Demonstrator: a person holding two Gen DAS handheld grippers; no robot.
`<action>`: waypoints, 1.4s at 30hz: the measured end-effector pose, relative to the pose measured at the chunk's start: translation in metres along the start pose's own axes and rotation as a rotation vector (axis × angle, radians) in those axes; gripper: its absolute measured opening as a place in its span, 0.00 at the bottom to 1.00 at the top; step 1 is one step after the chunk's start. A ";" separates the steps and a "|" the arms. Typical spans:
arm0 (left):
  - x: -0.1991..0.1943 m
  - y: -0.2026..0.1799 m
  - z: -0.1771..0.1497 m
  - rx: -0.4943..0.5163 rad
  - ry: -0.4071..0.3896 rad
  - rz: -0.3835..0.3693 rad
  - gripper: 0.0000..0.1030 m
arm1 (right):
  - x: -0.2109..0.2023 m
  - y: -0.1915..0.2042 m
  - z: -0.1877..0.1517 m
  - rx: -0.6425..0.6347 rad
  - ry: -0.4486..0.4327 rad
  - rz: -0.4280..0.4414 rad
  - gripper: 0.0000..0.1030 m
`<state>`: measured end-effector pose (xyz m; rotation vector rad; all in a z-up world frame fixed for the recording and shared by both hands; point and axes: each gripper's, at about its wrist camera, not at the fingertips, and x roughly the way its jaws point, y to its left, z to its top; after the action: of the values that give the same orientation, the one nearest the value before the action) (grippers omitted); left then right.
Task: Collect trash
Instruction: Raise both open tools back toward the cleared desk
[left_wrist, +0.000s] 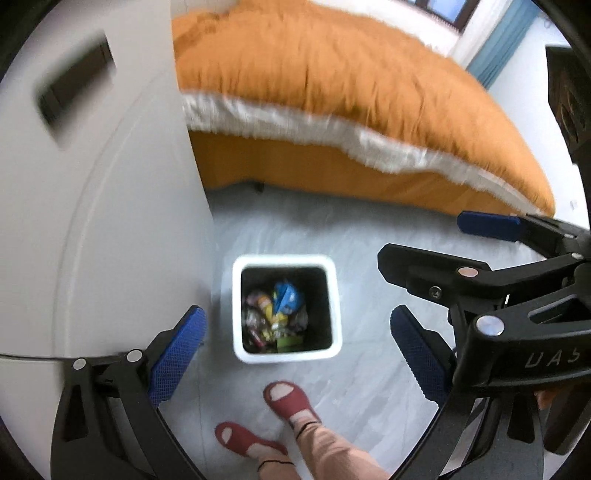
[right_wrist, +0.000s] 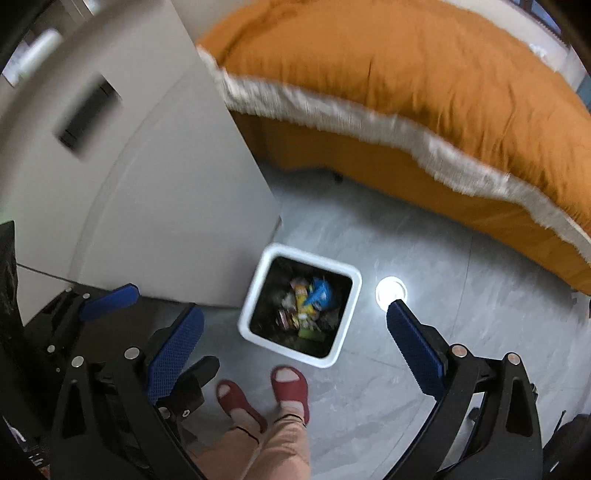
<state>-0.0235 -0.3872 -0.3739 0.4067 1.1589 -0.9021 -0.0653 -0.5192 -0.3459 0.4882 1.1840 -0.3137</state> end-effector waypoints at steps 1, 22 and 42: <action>-0.018 -0.002 0.006 -0.010 -0.025 -0.002 0.95 | -0.011 0.002 0.004 -0.001 -0.017 0.002 0.96; -0.298 0.110 -0.003 -0.347 -0.500 0.309 0.95 | -0.224 0.189 0.089 -0.367 -0.452 0.278 0.96; -0.408 0.198 -0.087 -0.698 -0.670 0.612 0.95 | -0.244 0.346 0.068 -0.618 -0.522 0.421 0.96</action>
<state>0.0318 -0.0459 -0.0675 -0.1250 0.5961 -0.0390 0.0689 -0.2635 -0.0295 0.0868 0.5950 0.2786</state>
